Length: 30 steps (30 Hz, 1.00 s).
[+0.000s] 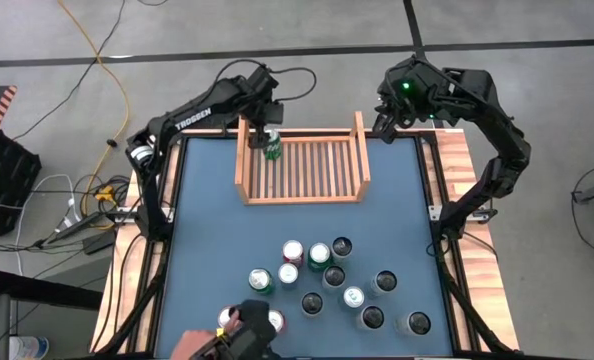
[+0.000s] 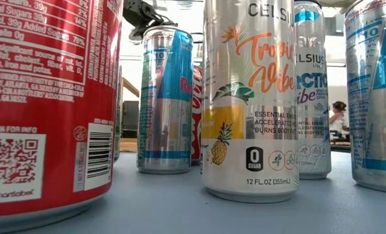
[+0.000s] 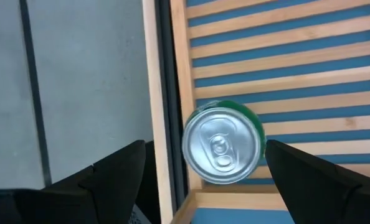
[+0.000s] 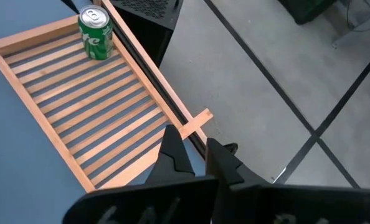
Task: Place canned beverage on shelf
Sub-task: Adjust the green soda can on the shelf
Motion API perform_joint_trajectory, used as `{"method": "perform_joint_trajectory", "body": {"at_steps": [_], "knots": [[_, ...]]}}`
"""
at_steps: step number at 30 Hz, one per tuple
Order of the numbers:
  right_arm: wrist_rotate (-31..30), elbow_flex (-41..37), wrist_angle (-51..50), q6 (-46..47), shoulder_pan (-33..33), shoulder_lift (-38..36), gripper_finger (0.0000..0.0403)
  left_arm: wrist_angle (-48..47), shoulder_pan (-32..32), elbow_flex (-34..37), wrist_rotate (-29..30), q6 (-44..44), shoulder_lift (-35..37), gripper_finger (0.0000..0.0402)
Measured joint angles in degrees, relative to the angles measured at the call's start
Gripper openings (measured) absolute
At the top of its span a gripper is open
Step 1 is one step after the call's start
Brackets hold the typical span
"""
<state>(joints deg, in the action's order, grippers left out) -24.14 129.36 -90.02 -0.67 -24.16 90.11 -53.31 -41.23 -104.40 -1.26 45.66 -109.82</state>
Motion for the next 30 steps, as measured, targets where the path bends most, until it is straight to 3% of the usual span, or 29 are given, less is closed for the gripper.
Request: {"method": "perform_joint_trajectory", "body": {"at_steps": [30], "knots": [[0.0,0.0,0.0,-0.9,0.0,0.0,0.0000,-2.3,-0.8,-0.1,-3.9,-0.2,-4.5,0.0318]]}}
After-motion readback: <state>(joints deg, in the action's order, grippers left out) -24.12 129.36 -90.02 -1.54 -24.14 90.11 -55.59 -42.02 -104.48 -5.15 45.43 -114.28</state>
